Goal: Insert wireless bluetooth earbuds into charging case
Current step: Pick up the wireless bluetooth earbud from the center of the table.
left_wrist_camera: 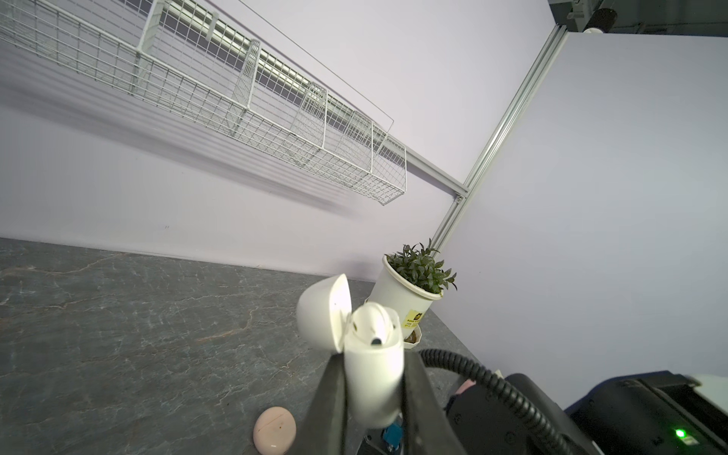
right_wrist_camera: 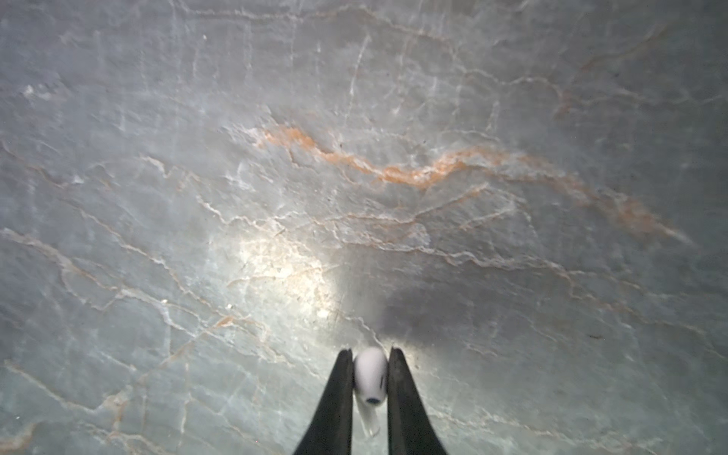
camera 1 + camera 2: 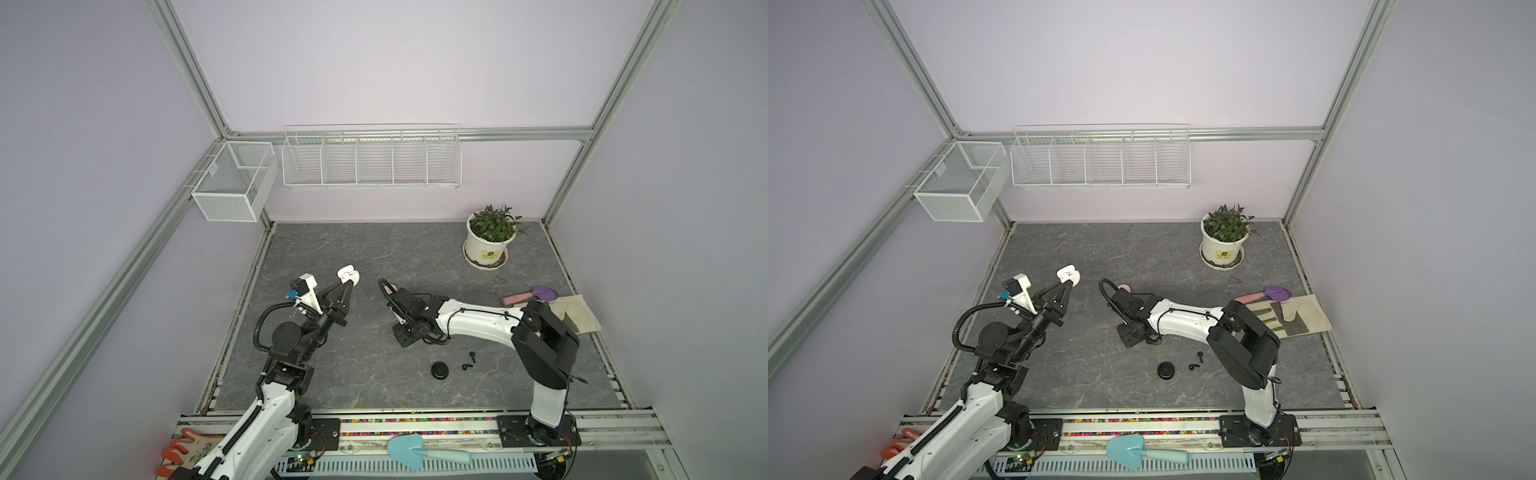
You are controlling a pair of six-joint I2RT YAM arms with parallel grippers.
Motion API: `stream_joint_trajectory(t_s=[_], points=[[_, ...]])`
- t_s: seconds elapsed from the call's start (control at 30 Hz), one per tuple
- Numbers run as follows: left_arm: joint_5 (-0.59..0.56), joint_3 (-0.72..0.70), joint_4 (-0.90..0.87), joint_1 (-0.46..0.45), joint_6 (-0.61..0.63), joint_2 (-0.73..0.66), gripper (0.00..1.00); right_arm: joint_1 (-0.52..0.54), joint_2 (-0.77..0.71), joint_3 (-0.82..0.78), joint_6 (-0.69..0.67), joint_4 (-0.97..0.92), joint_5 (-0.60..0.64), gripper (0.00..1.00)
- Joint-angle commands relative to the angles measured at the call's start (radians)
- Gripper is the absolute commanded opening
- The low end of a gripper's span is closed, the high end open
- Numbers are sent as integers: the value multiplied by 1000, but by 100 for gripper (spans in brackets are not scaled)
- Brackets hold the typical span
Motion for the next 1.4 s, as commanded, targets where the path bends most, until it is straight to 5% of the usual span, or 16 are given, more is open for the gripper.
stream_joint_trajectory(t_s=[0.0,0.6,1.03,1.37], points=[[12,-14,68,5,-25,32,0,-15,-53,-13,31,31,0,11],[144,77,359,4,-117,217,0,-104,-381,29,7,195,46,9],[278,146,656,-11,-213,398,0,-106,-438,123,-10,432,-30,10],[331,186,654,-30,-219,422,0,-89,-451,151,-3,565,-106,10]])
